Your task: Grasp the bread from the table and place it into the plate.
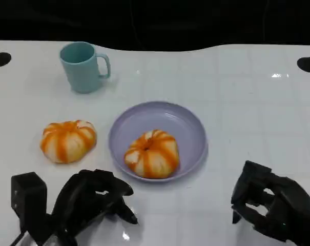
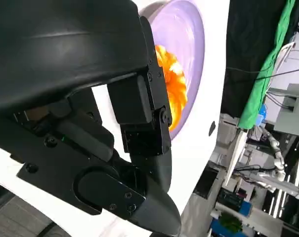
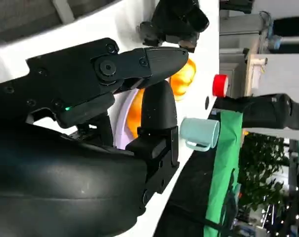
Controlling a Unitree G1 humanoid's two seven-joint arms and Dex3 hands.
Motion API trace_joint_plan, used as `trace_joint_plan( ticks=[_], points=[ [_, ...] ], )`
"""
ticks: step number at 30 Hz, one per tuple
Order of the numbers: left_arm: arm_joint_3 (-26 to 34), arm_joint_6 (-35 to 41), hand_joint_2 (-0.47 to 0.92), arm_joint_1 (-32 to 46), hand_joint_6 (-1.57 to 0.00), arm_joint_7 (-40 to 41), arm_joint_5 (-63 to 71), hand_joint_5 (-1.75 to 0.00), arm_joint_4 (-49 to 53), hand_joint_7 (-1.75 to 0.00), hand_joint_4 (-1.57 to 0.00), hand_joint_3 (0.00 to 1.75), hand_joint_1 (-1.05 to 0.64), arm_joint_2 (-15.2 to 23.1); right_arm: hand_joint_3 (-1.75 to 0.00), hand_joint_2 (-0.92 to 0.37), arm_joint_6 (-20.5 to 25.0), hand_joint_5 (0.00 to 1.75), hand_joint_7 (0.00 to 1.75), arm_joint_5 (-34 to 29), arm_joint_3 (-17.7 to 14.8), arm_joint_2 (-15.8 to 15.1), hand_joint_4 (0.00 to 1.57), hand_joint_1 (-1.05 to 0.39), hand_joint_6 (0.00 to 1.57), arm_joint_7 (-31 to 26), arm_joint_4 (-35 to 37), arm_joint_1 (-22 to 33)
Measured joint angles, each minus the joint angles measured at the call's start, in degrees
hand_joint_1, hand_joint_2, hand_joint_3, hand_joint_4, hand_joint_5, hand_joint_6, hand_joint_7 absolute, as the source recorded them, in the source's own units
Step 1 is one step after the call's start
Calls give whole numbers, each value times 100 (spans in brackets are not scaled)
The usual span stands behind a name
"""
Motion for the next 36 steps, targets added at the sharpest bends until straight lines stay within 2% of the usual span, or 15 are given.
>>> trace_joint_plan(
  ticks=[10,16,25,36],
  points=[
    [10,11,78,23,-157,-37,-14,-58,-20,-20,-150,0,-105,16,-17,-92,229,175,157,122,-37,110,55,-52,56,39,36,160],
    [13,17,78,25,-157,-38,-14,-58,-19,-21,-150,0,-105,25,-16,-92,203,175,162,122,-44,242,57,-55,57,120,433,11],
    [48,22,79,18,-157,-133,-18,-58,10,-19,-149,1,-105,77,-18,-92,-12,175,158,112,-104,389,58,-56,58,133,804,-183],
    [90,7,79,-25,-157,-134,-17,-59,78,-19,-149,0,-105,82,-19,-92,-46,175,155,144,-231,480,58,-57,59,305,892,-286]
  ],
)
